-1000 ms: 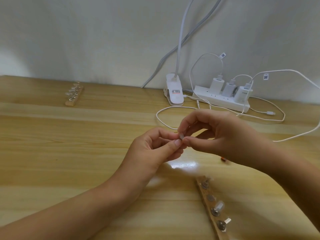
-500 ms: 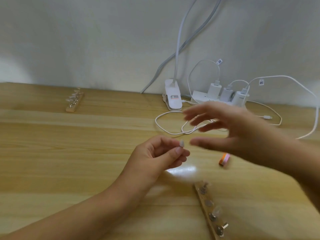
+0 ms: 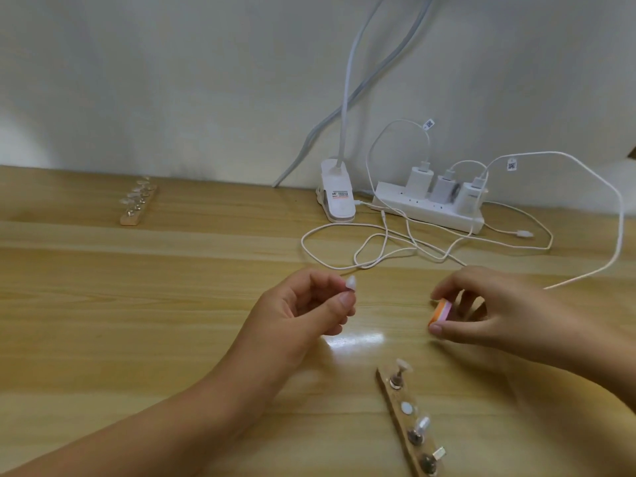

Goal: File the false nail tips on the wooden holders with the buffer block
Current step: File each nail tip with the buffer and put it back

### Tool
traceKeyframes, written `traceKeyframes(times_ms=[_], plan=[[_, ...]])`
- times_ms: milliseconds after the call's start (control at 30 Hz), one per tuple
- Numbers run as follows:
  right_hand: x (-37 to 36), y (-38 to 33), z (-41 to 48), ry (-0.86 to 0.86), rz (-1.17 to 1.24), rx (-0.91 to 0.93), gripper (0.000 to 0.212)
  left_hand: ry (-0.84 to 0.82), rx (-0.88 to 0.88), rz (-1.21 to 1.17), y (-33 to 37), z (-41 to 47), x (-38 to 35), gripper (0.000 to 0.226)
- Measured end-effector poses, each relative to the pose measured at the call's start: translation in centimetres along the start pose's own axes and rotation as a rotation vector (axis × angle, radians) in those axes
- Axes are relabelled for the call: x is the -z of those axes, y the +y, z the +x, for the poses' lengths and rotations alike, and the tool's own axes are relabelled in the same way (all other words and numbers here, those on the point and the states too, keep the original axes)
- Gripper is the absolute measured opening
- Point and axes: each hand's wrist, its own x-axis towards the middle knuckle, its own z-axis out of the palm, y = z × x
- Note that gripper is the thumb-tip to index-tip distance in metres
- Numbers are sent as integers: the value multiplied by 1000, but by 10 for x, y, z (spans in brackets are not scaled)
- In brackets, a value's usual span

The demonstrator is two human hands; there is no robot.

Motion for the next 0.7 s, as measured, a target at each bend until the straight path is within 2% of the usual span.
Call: traceKeyframes(times_ms=[67,200,267,333,433,700], plan=[[-5,-4,-1,51,63,63,36,-21,4,7,0,-1,-1,9],[-23,-29,-11,259,665,322,33,-75,17,80,1,-2,-3,8],[-34,-42,-16,323,799,464,35,-102,17,134,1,-3,-4,9],[-43,-50,-17,363,811,530,35,-121,15,174,1,-4,-5,10],[-47,-51,-17,366,812,509,31,-144,7,186,1,-5,-5,15],[-51,-50,-20,465,506,625,33,-161,-11,237,0,-5,-3,2]])
